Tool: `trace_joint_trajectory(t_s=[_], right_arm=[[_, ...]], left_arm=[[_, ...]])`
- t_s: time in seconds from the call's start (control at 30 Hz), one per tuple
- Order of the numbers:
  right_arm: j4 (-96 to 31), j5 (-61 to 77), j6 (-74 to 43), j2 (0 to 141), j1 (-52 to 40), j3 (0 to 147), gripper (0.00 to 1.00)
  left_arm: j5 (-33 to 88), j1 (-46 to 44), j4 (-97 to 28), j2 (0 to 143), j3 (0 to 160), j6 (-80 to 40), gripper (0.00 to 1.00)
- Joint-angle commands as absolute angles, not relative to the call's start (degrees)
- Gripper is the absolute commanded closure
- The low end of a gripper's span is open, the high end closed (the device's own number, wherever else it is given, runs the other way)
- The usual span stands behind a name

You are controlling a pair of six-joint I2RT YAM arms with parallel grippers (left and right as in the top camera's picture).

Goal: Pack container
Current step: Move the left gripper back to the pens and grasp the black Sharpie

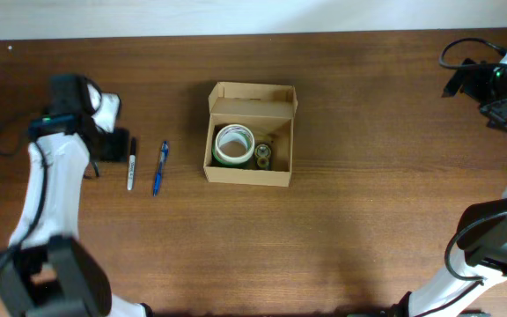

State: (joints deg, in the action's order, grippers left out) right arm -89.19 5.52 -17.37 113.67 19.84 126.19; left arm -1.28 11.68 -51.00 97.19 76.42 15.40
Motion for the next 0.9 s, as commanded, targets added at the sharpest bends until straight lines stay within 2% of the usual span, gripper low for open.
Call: trace_joint_trajectory(t_s=[0.0,0.47,0.87], right_arm=[[-89.1,5.8,-17.2,113.8,19.9,125.9,0.01],[-89.1,5.8,-17.2,113.8,19.9,125.9,0.01],[-89.1,5.8,-17.2,113.8,19.9,125.9,0.01]], left_arm=[[1.6,12.1,-50.7,100.4,76.0,14.0,0.42],[3.8,12.1,-46.8,105.9,75.9,15.9,0.42],[4.2,12.0,-44.4,111.5,75.9,15.9,0.48]])
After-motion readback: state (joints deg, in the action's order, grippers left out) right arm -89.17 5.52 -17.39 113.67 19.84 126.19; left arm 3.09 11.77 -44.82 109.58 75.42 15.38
